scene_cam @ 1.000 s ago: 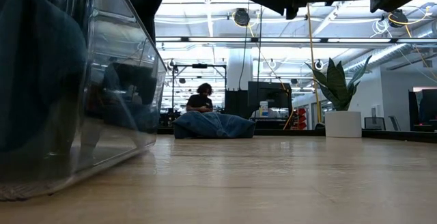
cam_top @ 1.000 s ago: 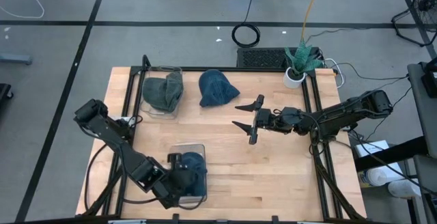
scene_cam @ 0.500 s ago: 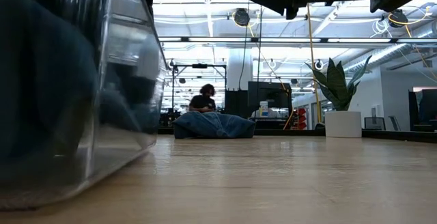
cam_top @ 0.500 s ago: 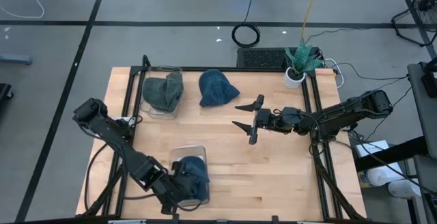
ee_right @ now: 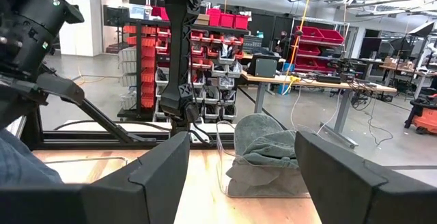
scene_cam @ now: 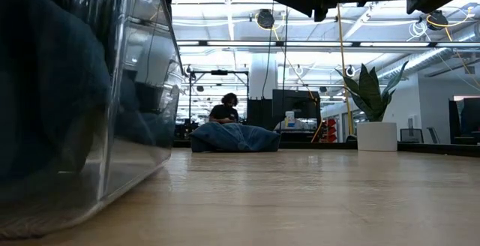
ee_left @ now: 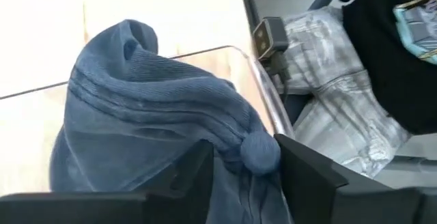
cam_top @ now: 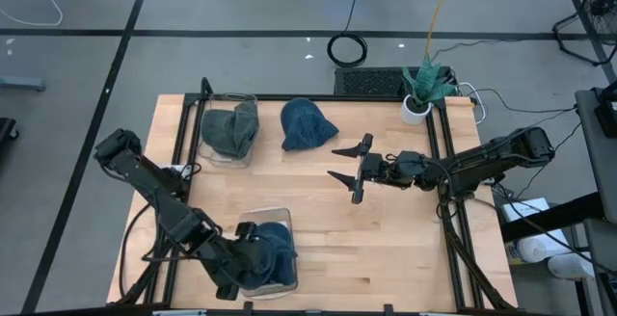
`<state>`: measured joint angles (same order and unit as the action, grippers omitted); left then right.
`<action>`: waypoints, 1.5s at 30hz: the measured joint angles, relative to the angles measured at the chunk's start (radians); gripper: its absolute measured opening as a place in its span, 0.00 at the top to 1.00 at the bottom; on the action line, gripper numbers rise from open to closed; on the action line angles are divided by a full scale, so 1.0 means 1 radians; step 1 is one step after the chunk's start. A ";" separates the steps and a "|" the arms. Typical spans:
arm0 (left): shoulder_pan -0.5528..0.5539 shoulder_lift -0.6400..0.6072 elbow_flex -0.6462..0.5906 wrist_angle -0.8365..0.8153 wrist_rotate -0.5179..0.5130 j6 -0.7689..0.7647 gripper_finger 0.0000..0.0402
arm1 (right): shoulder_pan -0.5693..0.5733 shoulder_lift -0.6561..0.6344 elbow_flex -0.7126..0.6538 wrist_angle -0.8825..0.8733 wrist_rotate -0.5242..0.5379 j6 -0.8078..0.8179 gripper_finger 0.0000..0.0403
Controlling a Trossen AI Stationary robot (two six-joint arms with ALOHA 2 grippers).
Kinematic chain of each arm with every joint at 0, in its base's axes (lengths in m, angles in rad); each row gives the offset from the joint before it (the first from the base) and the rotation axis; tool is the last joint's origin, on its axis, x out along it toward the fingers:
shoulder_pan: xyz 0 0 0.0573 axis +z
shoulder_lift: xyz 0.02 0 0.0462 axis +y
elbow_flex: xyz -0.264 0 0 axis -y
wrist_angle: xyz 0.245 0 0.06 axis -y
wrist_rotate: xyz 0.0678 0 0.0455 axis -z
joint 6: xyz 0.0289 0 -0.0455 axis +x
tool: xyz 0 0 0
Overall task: Pick & Place hat
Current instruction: Put the bottom blue cap into the bottom transparent bin
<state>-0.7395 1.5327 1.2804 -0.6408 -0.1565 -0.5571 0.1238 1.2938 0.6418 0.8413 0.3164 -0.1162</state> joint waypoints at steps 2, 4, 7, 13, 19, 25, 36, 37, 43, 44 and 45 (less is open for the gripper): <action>-0.002 -0.007 0.000 0.006 0.010 0.001 0.57 | 0.000 0.000 0.000 0.000 0.000 0.000 0.37; -0.004 -0.016 0.000 0.012 0.037 0.013 0.54 | 0.000 0.000 0.000 0.000 0.000 0.000 0.37; -0.007 -0.036 0.000 0.020 0.059 0.044 0.50 | 0.000 0.000 0.000 0.000 0.000 0.000 0.37; -0.009 -0.091 0.000 0.007 0.036 0.077 0.46 | 0.000 0.000 0.000 0.000 0.000 0.000 0.37; 0.012 -0.113 0.000 -0.043 -0.162 0.058 0.51 | 0.000 0.000 0.000 0.000 0.000 0.000 0.37; 0.080 -0.036 -0.001 -0.043 -0.122 0.086 0.61 | 0.000 0.000 0.000 0.000 0.000 0.000 0.37; 0.134 0.130 0.000 0.049 0.036 0.129 0.75 | 0.000 0.000 0.000 -0.002 0.000 0.000 0.37; 0.135 0.146 0.000 0.047 0.037 0.130 0.75 | 0.000 0.000 0.000 -0.004 0.000 0.000 0.37; 0.154 0.221 0.000 0.041 0.106 0.129 0.76 | 0.000 0.000 0.000 -0.002 0.000 0.000 0.37; 0.160 0.235 0.000 0.043 0.128 0.128 0.76 | 0.000 0.000 0.000 -0.002 0.000 0.000 0.37; 0.164 0.248 0.000 0.044 0.150 0.128 0.76 | 0.000 0.000 0.000 -0.002 0.000 0.000 0.37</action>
<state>-0.5758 1.7806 1.2804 -0.5972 -0.0067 -0.4294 0.1234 1.2938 0.6418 0.8397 0.3164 -0.1162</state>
